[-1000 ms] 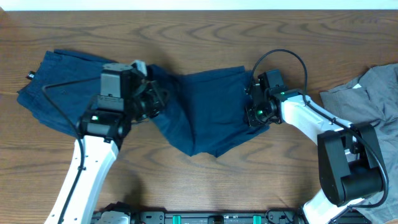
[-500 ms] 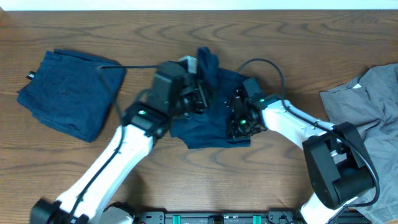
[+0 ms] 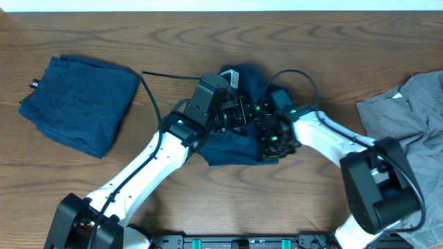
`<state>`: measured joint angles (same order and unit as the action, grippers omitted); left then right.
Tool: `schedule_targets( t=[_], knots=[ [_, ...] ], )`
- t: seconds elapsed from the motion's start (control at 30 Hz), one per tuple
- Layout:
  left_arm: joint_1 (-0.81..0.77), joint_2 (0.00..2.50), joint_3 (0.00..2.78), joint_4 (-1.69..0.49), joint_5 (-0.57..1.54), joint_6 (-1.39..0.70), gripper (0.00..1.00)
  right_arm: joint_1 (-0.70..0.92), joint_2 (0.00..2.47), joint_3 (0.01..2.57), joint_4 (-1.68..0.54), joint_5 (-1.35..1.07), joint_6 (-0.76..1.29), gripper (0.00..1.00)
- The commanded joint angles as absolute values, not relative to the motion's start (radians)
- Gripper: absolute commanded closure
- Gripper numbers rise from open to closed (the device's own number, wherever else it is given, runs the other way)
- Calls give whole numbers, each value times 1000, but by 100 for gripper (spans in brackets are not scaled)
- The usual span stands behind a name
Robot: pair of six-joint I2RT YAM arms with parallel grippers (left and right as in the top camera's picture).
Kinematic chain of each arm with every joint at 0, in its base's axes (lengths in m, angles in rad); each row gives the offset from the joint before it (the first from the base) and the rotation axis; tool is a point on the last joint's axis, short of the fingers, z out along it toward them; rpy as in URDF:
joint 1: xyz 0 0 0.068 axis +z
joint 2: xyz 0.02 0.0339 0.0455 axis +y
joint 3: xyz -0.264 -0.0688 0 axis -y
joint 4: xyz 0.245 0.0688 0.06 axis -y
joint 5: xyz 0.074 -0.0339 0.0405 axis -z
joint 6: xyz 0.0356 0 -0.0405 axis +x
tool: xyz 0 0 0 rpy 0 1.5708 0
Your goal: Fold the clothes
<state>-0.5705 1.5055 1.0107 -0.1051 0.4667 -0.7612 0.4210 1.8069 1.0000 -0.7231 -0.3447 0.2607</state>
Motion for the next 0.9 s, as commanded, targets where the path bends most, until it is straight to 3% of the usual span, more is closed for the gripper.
schedule_targets(
  t=[0.0, 0.13, 0.3, 0.43, 0.73, 0.87],
  knots=[
    [-552, 1495, 1038, -103, 541, -704, 66, 316, 1710, 1056, -780, -179, 231, 77],
    [-491, 1493, 1038, -125, 537, -653, 60, 202, 1580, 1147, -839, -131, 231, 68],
    [-421, 1499, 1038, -236, 342, -578, 60, 151, 1465, 1184, -802, -245, 161, 70],
    [-407, 1531, 1038, -353, 182, -567, 60, 197, 1477, 1170, -805, -356, 140, 71],
    [-410, 1721, 1038, -535, 187, -524, 61, 387, 1626, 1076, -793, -454, 146, 68],
    [-410, 1798, 1038, -636, 337, -528, 61, 459, 1708, 1027, -797, -452, 169, 69]
  ],
)
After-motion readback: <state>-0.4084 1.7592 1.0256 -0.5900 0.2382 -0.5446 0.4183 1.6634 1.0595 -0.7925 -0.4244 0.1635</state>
